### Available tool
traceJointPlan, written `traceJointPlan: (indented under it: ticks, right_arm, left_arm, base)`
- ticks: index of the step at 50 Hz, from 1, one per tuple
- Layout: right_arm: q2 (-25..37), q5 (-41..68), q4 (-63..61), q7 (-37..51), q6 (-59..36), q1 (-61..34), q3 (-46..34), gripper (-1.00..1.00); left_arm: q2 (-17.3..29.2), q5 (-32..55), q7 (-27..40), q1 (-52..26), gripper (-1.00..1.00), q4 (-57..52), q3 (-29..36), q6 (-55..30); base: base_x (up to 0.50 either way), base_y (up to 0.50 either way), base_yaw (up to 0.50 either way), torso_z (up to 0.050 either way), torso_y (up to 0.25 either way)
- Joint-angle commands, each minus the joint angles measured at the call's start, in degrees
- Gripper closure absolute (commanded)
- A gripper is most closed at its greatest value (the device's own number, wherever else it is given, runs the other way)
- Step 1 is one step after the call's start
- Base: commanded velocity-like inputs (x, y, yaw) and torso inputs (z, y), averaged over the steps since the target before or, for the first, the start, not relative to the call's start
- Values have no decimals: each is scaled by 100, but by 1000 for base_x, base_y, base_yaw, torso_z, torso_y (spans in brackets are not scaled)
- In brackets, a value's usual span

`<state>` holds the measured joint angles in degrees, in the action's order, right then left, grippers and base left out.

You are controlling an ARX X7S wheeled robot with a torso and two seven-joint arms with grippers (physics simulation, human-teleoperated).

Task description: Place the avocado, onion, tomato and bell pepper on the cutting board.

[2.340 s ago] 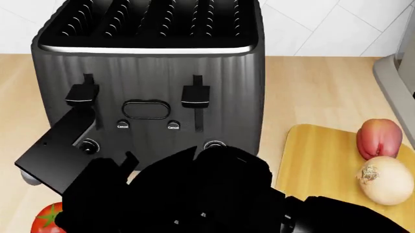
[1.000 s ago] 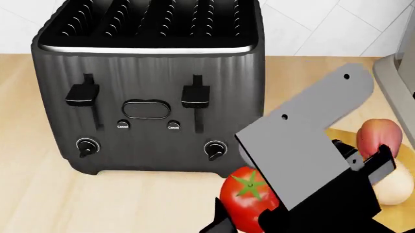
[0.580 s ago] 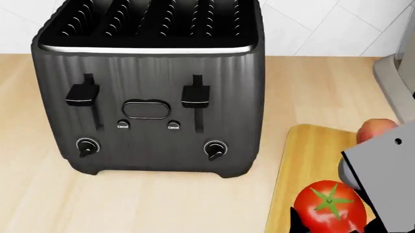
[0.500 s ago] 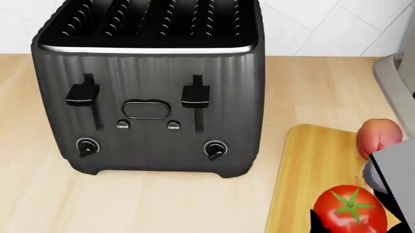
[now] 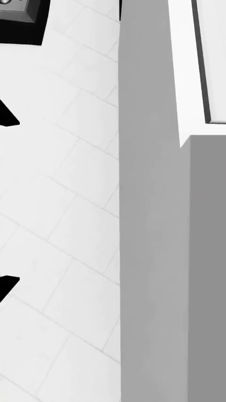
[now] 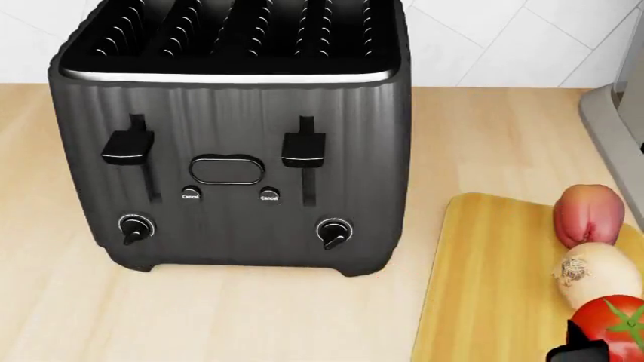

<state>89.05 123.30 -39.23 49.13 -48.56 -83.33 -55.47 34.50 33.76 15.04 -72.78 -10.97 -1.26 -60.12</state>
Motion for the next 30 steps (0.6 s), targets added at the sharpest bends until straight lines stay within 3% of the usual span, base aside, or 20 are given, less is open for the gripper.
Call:
traceJointPlan:
  ticks: [1,30]
  right_arm:
    - [93,-780,132,-499,507,322,-337,100]
    - [-408,-1646,702,-867,1268,1006,-858,100]
  left_arm:
    - [15,6,1,12,-100,3,5,14]
    - [27,8,21,129,-100,21,-6,88]
  base:
    - [0,0,0,0,0]
    - [0,0,0,0,0]
